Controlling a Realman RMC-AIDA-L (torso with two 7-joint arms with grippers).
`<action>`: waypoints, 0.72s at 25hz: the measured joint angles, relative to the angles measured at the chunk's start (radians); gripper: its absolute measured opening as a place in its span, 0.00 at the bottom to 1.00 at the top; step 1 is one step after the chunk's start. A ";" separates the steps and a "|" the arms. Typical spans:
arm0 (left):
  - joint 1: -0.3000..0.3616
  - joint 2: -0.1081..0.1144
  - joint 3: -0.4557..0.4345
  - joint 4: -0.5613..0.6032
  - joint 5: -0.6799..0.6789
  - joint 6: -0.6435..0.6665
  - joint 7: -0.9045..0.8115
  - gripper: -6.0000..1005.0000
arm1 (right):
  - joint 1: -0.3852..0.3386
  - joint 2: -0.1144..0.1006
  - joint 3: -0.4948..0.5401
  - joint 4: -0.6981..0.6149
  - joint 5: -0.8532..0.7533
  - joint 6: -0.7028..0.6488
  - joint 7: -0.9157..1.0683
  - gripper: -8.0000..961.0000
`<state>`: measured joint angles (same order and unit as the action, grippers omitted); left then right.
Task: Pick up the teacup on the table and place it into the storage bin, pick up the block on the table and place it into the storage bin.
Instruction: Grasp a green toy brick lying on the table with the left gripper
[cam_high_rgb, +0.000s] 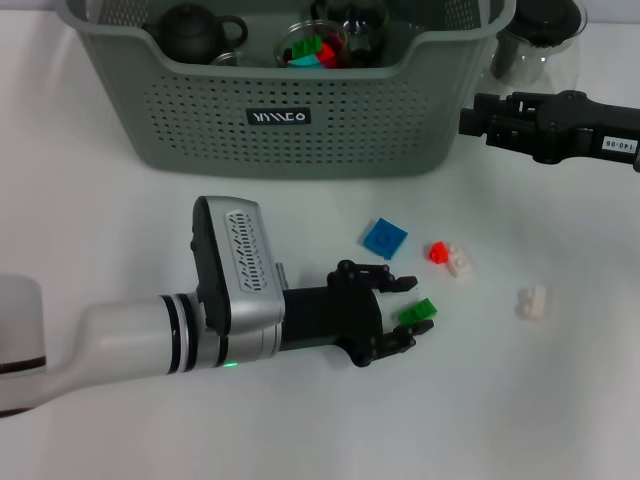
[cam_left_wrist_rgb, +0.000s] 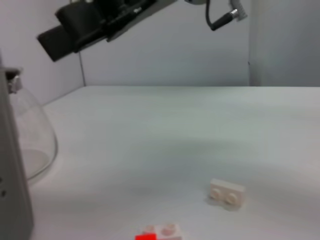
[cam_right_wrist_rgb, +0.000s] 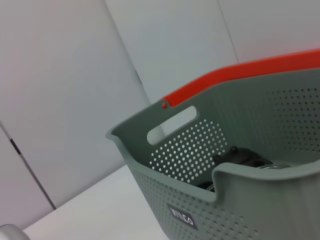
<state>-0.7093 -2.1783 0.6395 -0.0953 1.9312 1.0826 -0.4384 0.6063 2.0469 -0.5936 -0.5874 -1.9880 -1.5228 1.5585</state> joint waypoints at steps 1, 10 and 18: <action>0.003 0.000 -0.006 0.003 0.000 0.002 0.000 0.49 | 0.000 0.000 0.000 0.000 0.000 0.000 0.000 0.45; 0.011 0.000 -0.011 -0.002 0.009 0.008 0.006 0.49 | -0.002 -0.001 0.000 0.000 0.000 0.000 -0.002 0.45; 0.018 0.000 -0.015 -0.010 0.011 0.002 0.026 0.48 | -0.005 -0.001 0.000 0.001 0.000 -0.001 -0.004 0.45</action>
<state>-0.6908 -2.1783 0.6244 -0.1057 1.9420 1.0850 -0.4119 0.6013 2.0463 -0.5936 -0.5862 -1.9880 -1.5233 1.5541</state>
